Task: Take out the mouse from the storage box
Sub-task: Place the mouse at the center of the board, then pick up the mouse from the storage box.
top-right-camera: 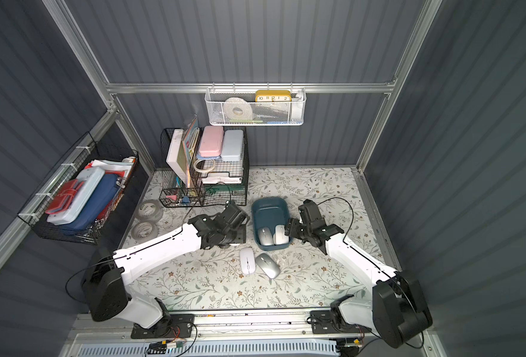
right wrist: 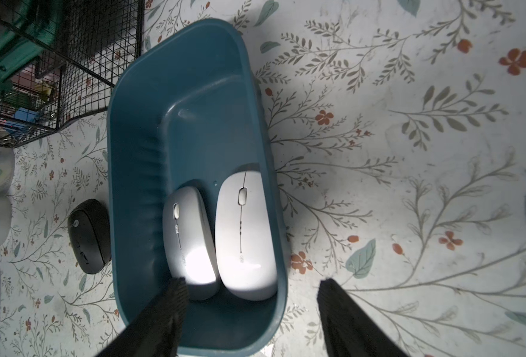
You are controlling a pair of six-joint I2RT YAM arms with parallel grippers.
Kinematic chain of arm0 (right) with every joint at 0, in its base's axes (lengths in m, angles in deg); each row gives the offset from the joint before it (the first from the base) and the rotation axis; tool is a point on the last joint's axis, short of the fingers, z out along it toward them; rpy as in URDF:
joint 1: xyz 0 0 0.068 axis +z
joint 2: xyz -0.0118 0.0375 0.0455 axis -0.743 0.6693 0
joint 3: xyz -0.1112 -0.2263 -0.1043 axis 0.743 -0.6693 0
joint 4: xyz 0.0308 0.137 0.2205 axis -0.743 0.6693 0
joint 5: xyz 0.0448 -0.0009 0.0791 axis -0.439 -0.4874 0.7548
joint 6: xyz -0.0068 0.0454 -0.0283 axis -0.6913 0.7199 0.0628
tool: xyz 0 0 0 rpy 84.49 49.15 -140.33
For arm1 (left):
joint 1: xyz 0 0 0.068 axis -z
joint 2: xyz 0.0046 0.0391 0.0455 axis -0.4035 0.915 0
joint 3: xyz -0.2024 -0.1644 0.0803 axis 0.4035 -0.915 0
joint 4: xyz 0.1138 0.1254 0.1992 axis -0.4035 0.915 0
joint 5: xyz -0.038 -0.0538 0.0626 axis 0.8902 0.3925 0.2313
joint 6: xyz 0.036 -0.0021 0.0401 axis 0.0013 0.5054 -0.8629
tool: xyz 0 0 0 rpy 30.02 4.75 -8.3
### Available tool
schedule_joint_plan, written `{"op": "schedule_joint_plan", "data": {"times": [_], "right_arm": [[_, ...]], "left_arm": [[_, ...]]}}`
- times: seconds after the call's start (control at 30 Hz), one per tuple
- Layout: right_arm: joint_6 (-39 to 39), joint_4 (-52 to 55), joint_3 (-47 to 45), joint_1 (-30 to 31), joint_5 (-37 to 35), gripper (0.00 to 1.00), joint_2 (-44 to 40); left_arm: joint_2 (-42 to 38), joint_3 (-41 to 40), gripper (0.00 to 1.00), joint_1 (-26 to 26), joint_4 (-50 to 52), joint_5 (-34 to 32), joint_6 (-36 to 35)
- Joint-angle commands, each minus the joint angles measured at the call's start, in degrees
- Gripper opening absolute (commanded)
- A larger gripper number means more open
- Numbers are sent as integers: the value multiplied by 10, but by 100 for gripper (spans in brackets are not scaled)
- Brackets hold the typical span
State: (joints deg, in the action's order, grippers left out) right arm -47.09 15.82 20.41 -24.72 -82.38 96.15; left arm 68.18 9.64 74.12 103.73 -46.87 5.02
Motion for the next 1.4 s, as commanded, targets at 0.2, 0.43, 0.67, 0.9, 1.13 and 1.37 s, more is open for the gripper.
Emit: {"op": "schedule_joint_plan", "data": {"times": [0.2,0.43,0.67,0.9,1.13,1.37], "right_arm": [[-12,12,34,13,-21,73,8],[-20,37,66,32,-41,73,23],[-18,57,78,53,-55,74,31],[-15,60,81,59,-59,74,33],[-18,107,138,108,-89,74,69],[-5,168,237,173,-107,74,193]], "left_arm": [[-104,-178,52,3,11,66,82],[-75,-241,54,4,-54,91,78],[-28,-249,57,4,-89,95,82],[-33,-251,74,4,-75,79,82],[-109,-225,80,4,-19,50,76],[-194,-203,85,1,-17,5,68]]}}
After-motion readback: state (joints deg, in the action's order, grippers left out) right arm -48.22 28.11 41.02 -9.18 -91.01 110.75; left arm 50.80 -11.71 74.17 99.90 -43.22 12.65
